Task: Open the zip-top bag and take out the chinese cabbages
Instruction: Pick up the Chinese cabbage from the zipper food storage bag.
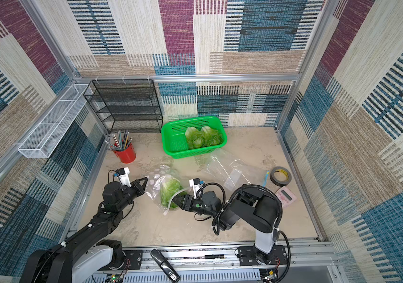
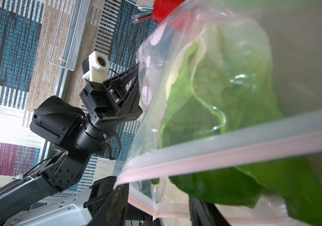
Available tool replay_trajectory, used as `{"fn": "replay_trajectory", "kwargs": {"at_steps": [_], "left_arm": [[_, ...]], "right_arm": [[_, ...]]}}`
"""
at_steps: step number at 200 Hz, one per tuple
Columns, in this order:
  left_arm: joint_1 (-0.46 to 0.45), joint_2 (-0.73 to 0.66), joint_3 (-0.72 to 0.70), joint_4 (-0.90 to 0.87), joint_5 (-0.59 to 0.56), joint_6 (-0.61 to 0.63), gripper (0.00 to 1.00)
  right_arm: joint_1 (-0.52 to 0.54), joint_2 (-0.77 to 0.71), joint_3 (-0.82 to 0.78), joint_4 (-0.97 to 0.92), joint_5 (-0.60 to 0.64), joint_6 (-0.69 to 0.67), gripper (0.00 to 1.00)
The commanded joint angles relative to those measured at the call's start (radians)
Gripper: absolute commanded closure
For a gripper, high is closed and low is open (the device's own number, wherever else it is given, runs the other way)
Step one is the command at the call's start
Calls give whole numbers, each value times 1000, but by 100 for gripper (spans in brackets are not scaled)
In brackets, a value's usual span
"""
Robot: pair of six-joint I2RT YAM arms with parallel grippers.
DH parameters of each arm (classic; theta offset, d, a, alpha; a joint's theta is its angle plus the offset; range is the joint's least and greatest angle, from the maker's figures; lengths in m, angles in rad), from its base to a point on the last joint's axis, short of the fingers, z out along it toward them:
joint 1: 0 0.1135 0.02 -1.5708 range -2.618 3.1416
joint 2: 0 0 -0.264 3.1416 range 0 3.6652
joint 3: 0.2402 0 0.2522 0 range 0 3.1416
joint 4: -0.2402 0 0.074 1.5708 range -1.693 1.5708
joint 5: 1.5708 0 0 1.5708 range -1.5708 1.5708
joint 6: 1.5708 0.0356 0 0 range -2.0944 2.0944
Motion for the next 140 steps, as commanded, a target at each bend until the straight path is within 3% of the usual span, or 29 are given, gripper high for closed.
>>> {"fn": "replay_trajectory", "kwargs": {"at_steps": [1,79,140], "left_arm": [[1,-9,-6,32,9,-12,100],[0,-35,-29,62,32,-23,100],[-1,-55,-46,70,33,-24,100]], "right_arm": [[2,26,22,65,3,24,49],[1,123,107,102,72,9,53],[-5,168,154,85,104,0,74]]}}
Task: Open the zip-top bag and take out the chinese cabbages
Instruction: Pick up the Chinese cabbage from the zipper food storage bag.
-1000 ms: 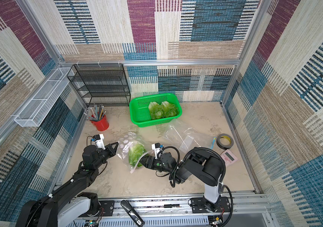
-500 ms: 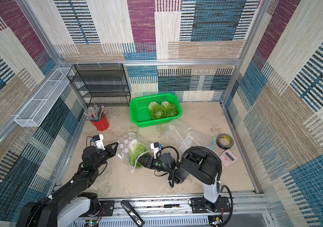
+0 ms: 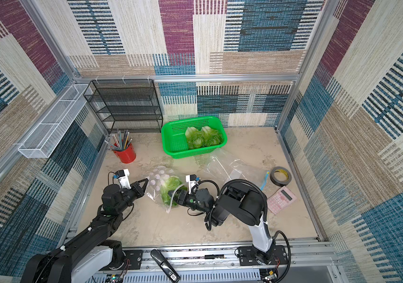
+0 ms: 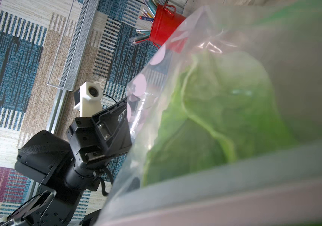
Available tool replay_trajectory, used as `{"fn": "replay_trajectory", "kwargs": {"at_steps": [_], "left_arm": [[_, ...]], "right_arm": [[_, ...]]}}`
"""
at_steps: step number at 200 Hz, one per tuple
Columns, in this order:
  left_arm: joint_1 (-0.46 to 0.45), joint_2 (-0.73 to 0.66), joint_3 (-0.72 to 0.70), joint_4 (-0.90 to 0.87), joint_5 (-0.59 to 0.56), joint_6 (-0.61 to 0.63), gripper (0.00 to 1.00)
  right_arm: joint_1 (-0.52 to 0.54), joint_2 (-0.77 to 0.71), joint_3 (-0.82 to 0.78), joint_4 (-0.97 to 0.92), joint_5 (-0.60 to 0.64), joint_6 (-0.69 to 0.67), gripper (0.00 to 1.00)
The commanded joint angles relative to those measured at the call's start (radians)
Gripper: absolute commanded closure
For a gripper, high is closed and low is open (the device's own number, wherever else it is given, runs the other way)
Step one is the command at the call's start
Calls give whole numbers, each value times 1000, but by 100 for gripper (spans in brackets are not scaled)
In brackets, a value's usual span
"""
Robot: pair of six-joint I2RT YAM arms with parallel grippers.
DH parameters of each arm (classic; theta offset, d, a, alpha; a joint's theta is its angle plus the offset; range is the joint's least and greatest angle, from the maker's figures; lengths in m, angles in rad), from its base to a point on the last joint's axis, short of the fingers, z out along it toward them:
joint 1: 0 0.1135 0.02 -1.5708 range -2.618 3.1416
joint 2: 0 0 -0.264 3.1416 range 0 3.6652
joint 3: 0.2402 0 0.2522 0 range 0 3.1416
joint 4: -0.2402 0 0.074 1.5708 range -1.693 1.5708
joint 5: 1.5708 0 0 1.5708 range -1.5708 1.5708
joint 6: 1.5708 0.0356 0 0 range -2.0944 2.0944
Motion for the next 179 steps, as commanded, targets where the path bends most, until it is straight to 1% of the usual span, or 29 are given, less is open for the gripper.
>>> {"fn": "replay_trajectory", "kwargs": {"at_steps": [1,24,35,62,98,140,158,179], "left_arm": [[0,-15,-7,38,6,-4,100],[1,-41,-12,17,-19,19,100],[1,-54,-17,8,-48,36,100],[1,-67,-24,-10,-111,92,100],[1,-49,-18,-8,-173,144,100],[0,-13,14,-30,-263,189,100],[1,15,27,-36,-300,219,100],[-1,44,42,-56,-340,220,100]], "right_arm": [[-2,3,11,33,16,-18,74],[-9,-34,-9,-2,17,-29,87],[-12,-64,-29,-16,19,-36,92],[-25,-138,-67,-65,-21,-56,100],[-50,-239,-106,-168,-104,-75,100],[-67,-387,-133,-361,-172,-128,100],[-71,-490,-152,-470,-168,-164,100],[-75,-645,-164,-623,-122,-218,100]]}}
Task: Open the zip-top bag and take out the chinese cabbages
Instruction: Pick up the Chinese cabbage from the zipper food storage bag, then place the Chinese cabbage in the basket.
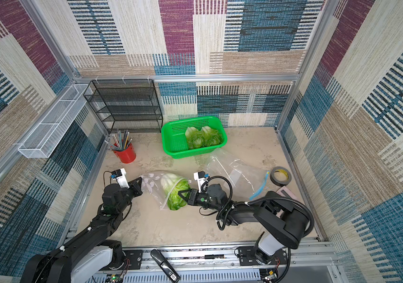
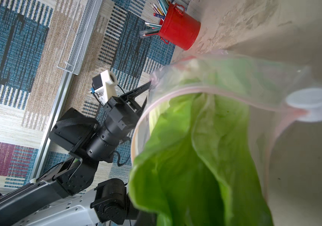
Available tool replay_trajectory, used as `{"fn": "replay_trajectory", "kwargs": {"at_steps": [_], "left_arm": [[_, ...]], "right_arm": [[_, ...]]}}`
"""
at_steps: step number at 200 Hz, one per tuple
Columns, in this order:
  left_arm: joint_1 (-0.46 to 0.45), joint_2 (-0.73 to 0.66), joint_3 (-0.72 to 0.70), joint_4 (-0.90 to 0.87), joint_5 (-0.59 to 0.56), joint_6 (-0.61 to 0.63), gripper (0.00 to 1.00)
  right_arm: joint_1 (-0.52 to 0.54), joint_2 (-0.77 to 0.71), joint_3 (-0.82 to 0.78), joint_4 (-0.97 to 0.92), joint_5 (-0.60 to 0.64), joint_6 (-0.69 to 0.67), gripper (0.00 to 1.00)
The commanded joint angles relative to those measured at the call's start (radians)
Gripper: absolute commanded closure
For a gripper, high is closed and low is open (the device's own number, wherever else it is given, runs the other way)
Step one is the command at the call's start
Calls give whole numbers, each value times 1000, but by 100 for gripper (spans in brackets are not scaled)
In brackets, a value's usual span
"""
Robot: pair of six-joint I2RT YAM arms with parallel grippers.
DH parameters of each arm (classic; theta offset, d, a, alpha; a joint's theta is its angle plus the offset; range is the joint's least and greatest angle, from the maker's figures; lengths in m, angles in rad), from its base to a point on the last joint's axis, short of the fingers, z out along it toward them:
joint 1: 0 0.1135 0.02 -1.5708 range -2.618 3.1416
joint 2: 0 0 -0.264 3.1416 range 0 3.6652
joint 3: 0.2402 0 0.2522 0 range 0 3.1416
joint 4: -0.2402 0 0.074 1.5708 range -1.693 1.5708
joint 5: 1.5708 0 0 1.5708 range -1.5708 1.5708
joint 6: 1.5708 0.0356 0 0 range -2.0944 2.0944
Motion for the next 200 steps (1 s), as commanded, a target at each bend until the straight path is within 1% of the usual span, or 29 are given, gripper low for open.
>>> {"fn": "replay_trajectory", "kwargs": {"at_steps": [1,17,31,47,59,76,104,123,147,172,200], "left_arm": [[0,26,21,-9,-103,42,100],[1,51,34,-16,-117,42,100],[0,71,51,-26,-103,39,100],[-3,89,54,0,-81,27,100],[-3,95,51,20,-76,16,100],[-5,92,57,1,-72,20,100],[-5,91,60,-36,-97,48,100],[-5,94,55,-49,-131,53,100],[-4,102,44,-20,-154,59,100],[-6,138,54,33,-128,72,100],[-8,190,80,63,-91,40,100]], "right_arm": [[-2,-126,-9,-191,11,-85,100],[-4,-247,1,-310,53,-129,100],[-5,-343,27,-414,107,-167,100],[-13,-419,49,-461,154,-187,100],[-24,-447,68,-476,161,-196,100],[-40,-464,114,-527,168,-229,100],[-91,-463,204,-571,174,-318,100],[-131,-401,299,-613,184,-415,100],[-197,-272,393,-550,183,-495,100],[-234,-45,552,-473,181,-562,100],[-248,280,837,-458,193,-594,100]]}}
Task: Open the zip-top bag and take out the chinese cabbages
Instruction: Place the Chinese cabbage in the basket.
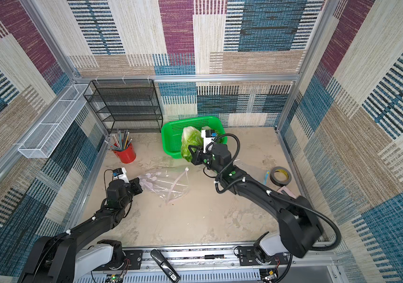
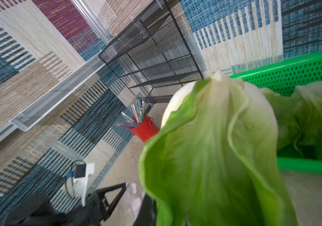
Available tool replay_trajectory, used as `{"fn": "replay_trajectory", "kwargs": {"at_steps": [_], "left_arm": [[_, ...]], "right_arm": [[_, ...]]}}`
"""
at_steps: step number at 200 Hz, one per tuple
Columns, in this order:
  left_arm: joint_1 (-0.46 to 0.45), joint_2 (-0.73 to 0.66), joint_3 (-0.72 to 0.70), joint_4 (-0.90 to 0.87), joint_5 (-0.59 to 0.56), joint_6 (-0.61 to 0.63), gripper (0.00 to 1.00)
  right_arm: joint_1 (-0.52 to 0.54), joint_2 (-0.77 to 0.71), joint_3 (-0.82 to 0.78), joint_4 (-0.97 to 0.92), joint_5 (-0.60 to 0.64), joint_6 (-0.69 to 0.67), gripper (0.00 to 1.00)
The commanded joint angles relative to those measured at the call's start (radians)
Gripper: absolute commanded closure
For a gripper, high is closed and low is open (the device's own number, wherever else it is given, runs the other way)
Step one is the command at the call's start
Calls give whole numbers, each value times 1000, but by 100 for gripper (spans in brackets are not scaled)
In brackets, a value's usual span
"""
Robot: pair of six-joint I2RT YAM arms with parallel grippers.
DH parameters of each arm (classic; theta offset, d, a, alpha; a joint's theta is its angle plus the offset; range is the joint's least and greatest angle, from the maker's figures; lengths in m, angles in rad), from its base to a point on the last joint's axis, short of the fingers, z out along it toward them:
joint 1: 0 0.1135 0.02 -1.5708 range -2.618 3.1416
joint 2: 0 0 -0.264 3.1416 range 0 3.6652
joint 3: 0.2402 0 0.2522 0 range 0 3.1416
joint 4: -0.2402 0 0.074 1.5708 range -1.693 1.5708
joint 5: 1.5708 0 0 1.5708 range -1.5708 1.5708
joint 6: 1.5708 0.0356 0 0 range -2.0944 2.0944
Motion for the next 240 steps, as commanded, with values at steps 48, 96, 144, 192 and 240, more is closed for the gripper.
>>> {"fn": "replay_trajectory", "kwargs": {"at_steps": [48,96,144,192,240], "left_arm": [[-12,99,74,96,56,26,96],[-11,103,126,8,35,43,47],[-11,-19,181,-228,-116,31,1],[-11,-198,166,-381,-317,41,1],[-11,-156,176,-328,-408,95,1]], "right_arm": [[-35,657,708,-82,55,-68,100],[-50,862,947,-207,-30,-20,89],[-50,839,906,-233,-50,-14,40],[-50,508,537,-100,-35,10,1],[-52,45,34,49,220,-283,1]]}}
